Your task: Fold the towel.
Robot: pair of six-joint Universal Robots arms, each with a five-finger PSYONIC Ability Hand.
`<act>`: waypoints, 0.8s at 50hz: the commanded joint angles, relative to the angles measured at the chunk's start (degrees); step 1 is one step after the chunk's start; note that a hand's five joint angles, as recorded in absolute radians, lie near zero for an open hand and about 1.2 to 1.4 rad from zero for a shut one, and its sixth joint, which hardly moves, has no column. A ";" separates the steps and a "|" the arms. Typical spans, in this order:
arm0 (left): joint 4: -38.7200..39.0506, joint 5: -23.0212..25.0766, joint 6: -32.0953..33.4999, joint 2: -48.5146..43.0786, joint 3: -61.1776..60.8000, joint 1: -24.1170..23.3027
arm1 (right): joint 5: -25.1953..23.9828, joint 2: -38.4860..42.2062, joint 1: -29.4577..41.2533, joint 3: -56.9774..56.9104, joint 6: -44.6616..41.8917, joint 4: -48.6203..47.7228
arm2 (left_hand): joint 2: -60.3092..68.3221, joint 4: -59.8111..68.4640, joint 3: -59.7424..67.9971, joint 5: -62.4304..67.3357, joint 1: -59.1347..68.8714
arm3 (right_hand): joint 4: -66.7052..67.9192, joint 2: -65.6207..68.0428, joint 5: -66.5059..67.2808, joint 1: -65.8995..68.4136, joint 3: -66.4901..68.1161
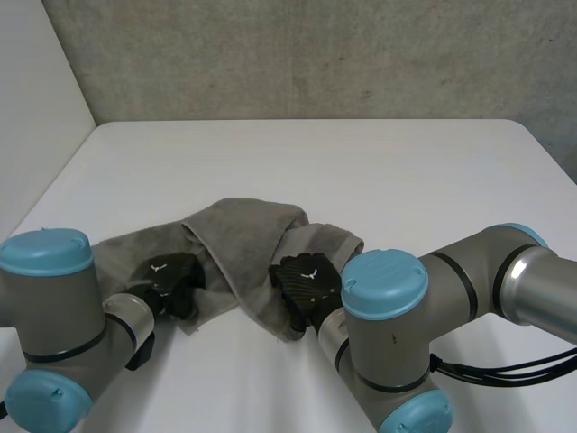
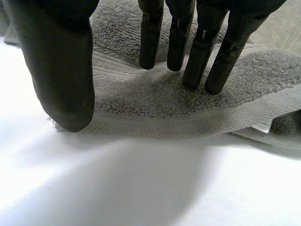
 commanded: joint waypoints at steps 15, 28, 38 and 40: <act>0.73 4.78 -0.36 3.41 -1.54 5.14 | -2.93 0.72 0.01 1.33 0.02 -2.22 | 12.36 11.59 12.83 11.72 14.34 | 10.33 10.08 9.59 10.10 10.39; 0.82 4.87 -0.36 3.59 -1.98 6.20 | -2.84 0.98 -0.08 1.33 -0.16 -3.19 | 12.36 11.59 12.83 11.72 14.34 | 13.19 12.94 12.45 12.96 13.25; 0.82 4.87 -0.45 3.68 -2.06 6.11 | -2.93 1.25 -0.08 1.15 -0.16 -3.19 | 12.36 11.59 12.83 11.72 14.34 | 26.77 26.51 26.03 26.53 26.82; 0.82 4.87 -0.45 3.68 -2.06 6.20 | -2.93 1.16 -0.08 1.06 -0.25 -3.28 | 12.36 11.59 12.83 11.72 14.34 | 30.52 30.26 29.78 30.28 30.57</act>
